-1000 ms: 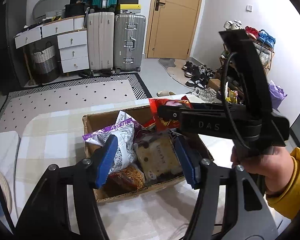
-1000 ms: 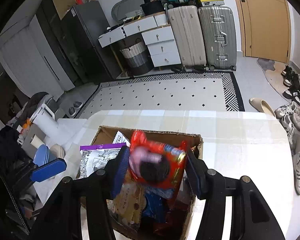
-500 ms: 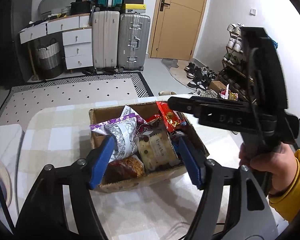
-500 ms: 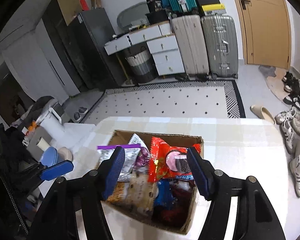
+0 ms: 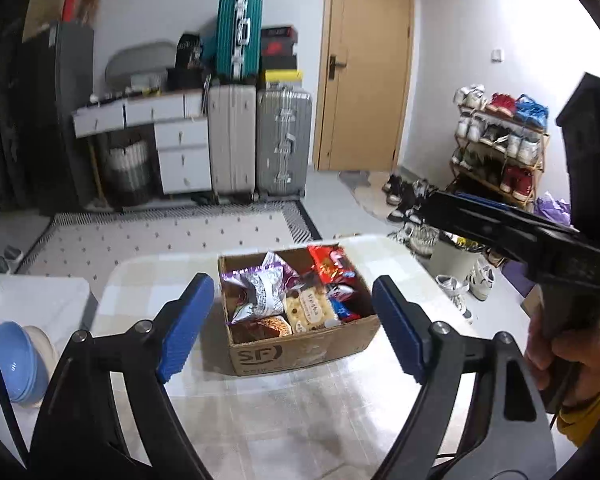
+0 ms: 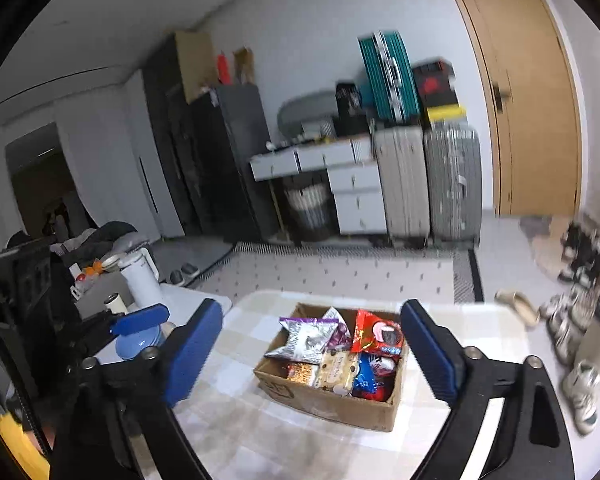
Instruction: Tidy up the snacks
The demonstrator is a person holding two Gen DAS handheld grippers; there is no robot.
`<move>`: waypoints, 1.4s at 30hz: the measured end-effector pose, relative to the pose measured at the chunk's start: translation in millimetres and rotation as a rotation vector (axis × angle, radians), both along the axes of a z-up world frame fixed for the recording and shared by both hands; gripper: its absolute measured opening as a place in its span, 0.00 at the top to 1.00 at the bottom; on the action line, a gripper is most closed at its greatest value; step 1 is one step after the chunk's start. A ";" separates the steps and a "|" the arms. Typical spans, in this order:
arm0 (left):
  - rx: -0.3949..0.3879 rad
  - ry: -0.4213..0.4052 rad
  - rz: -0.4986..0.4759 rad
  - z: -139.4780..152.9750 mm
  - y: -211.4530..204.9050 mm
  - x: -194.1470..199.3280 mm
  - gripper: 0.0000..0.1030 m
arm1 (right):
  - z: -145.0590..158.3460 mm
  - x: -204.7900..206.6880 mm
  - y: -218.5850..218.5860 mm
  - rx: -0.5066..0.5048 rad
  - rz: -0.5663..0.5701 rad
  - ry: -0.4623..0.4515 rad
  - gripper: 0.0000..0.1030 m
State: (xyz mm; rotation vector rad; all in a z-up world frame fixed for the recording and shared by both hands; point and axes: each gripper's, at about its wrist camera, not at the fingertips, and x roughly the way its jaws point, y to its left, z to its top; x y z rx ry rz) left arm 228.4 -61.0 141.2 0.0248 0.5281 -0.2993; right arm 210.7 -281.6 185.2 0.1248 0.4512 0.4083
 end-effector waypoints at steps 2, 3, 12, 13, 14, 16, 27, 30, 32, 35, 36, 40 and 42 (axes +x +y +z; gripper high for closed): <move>0.007 -0.032 0.011 11.9 4.3 -21.7 0.22 | 10.1 -26.3 -5.0 -0.003 -0.002 -0.043 0.03; 0.002 -0.050 0.021 18.8 6.8 -33.9 0.22 | 15.1 -41.2 -8.5 -0.003 -0.009 -0.066 0.02; -0.034 -0.225 0.098 59.8 27.1 -146.4 0.00 | 16.6 -138.9 -37.7 0.026 -0.066 -0.163 0.01; -0.018 -0.249 0.116 60.0 27.4 -156.1 0.00 | 12.9 -146.5 -40.9 0.022 -0.081 -0.172 0.01; -0.006 -0.274 0.132 60.4 27.8 -165.9 0.00 | 8.3 -153.0 -43.3 0.022 -0.094 -0.184 0.01; 0.020 -0.317 0.166 53.6 29.6 -183.2 0.00 | -6.2 -167.0 -46.5 0.023 -0.114 -0.209 0.01; -0.003 -0.229 0.250 -64.5 68.6 -180.5 0.00 | -111.8 -185.7 -33.3 -0.079 -0.237 -0.228 0.01; 0.012 -0.181 0.266 -101.5 73.8 -166.0 0.00 | -136.0 -177.6 -38.4 -0.060 -0.256 -0.199 0.01; 0.018 -0.170 0.268 -119.2 75.5 -158.9 0.00 | -148.7 -169.4 -38.0 -0.057 -0.259 -0.183 0.01; 0.035 -0.173 0.279 -140.3 76.8 -149.0 0.00 | -162.0 -162.6 -37.9 -0.061 -0.252 -0.169 0.01; 0.038 -0.175 0.285 -147.7 77.2 -146.5 0.00 | -167.0 -156.6 -36.1 -0.063 -0.251 -0.162 0.01; 0.020 -0.168 0.296 -169.2 82.6 -127.3 0.00 | -180.6 -148.1 -32.7 -0.096 -0.266 -0.160 0.01; 0.011 -0.170 0.297 -173.9 84.8 -123.3 0.00 | -184.5 -147.6 -33.8 -0.088 -0.261 -0.160 0.01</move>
